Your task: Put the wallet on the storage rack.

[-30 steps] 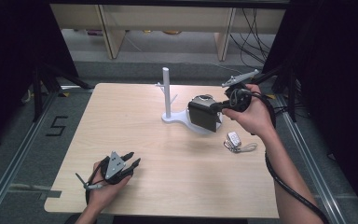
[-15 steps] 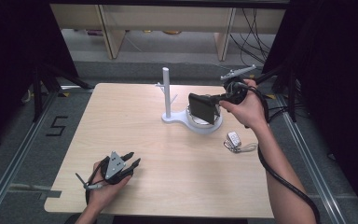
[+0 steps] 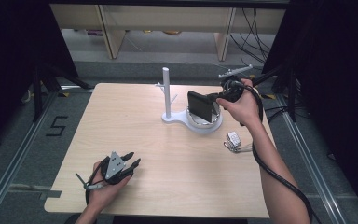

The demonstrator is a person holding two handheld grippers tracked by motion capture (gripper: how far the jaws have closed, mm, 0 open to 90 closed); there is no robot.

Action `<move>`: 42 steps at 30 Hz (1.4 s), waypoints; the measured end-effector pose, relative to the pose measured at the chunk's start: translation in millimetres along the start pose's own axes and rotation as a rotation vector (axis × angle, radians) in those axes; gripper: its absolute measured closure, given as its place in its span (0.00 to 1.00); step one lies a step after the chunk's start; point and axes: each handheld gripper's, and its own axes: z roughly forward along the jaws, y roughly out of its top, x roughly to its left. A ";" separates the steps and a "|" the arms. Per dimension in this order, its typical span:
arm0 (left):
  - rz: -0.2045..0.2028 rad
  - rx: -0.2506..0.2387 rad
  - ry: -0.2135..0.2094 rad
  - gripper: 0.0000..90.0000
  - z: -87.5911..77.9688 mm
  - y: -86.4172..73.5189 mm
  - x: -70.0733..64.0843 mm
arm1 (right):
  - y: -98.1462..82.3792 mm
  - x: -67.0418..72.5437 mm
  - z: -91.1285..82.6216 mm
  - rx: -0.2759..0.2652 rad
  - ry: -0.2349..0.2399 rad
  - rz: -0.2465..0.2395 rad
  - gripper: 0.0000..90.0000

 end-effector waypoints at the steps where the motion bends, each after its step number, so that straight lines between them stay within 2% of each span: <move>1: 0.000 0.003 0.004 0.68 -0.4 0.1 -0.3 | -0.4 -1.6 1.7 -0.011 0.000 -0.017 0.96; 2: 0.001 0.003 0.003 0.68 -0.3 0.1 -0.3 | -0.8 -2.6 2.5 -0.011 0.004 -0.016 0.96; 3: 0.001 0.003 0.003 0.68 -0.2 0.1 -0.3 | -2.0 -2.1 2.6 -0.008 -0.004 0.017 0.96; 4: 0.001 0.003 0.003 0.68 -0.2 0.1 -0.3 | -3.1 -3.5 5.0 -0.027 -0.003 0.009 0.96; 6: 0.002 0.003 0.003 0.68 -0.2 0.1 -0.4 | -4.2 -4.3 4.7 -0.007 -0.001 0.034 0.96; 7: 0.006 0.011 0.000 0.68 -0.4 0.4 -0.3 | -4.8 -6.6 6.6 -0.019 -0.004 0.025 0.96; 12: 0.008 0.011 -0.001 0.68 -0.4 0.4 -0.5 | -8.1 -10.8 13.9 -0.040 -0.003 0.052 0.96; 13: 0.007 0.011 -0.001 0.68 -0.5 0.4 -0.5 | -8.4 -13.2 14.3 -0.025 0.007 0.048 0.96; 17: 0.007 0.010 -0.002 0.68 -0.3 0.4 -0.4 | -13.2 -17.1 23.9 -0.044 -0.002 0.059 0.96; 18: 0.009 0.012 -0.002 0.68 -0.4 0.4 -0.5 | -14.1 -17.1 25.2 -0.035 -0.001 0.071 0.95; 19: 0.009 0.010 -0.002 0.68 -0.2 0.4 -0.5 | -15.2 -20.3 28.9 -0.053 -0.004 0.043 0.94; 20: 0.008 0.005 0.000 0.68 0.0 0.2 -0.8 | -16.1 -20.5 30.4 -0.048 -0.006 0.062 0.93; 22: 0.008 0.011 -0.002 0.68 -0.5 0.3 -0.4 | -17.7 -21.5 34.4 -0.051 -0.041 0.057 0.90; 24: 0.006 0.011 -0.002 0.68 -0.6 0.3 -0.3 | -18.7 -24.9 35.4 -0.051 -0.061 0.017 0.82; 25: 0.003 0.005 0.001 0.68 -0.4 0.1 -0.5 | -18.4 -22.9 33.5 -0.042 -0.076 0.049 0.80; 26: 0.002 0.005 0.001 0.68 -0.3 0.1 -0.5 | -19.1 -23.8 32.2 -0.052 -0.088 0.031 0.77; 27: 0.005 0.007 0.001 0.68 -0.3 0.1 -0.3 | -19.1 -23.6 30.1 -0.055 -0.093 0.039 0.74; 29: 0.008 0.012 -0.003 0.68 -0.5 0.4 -0.2 | -20.5 -26.2 26.0 -0.084 -0.102 -0.005 0.72; 31: 0.008 0.013 -0.003 0.68 -0.6 0.4 -0.2 | -20.9 -26.6 22.5 -0.084 -0.111 0.006 0.71; 32: 0.006 0.008 0.000 0.68 -0.2 0.2 -0.4 | -23.4 -27.3 14.4 -0.087 -0.126 0.035 0.69; 33: 0.008 0.009 0.000 0.68 -0.1 0.3 -0.5 | -24.8 -29.3 13.1 -0.101 -0.125 0.024 0.69; 34: 0.012 0.018 0.000 0.68 -0.5 0.6 -0.4 | -26.8 -28.5 9.2 -0.091 -0.127 0.056 0.69; 35: 0.009 0.008 -0.004 0.68 0.8 0.3 -0.5 | -28.9 -30.6 5.7 -0.079 -0.142 0.058 0.68; 37: 0.009 0.004 -0.001 0.68 1.0 0.1 -0.9 | -34.9 -35.2 1.2 -0.075 -0.144 0.079 0.68; 39: 0.011 0.011 -0.002 0.68 0.9 0.4 -0.3 | -41.1 -38.4 -4.9 -0.045 -0.139 0.124 0.68; 40: 0.010 0.007 -0.002 0.68 1.2 0.3 -0.1 | -45.0 -41.6 -7.4 -0.028 -0.150 0.128 0.69; 41: 0.010 0.007 -0.001 0.68 1.3 0.3 0.0 | -48.1 -42.5 -10.3 -0.010 -0.152 0.160 0.69; 42: 0.007 0.007 -0.001 0.68 1.4 0.3 0.0 | -52.3 -46.7 -11.5 -0.003 -0.150 0.154 0.69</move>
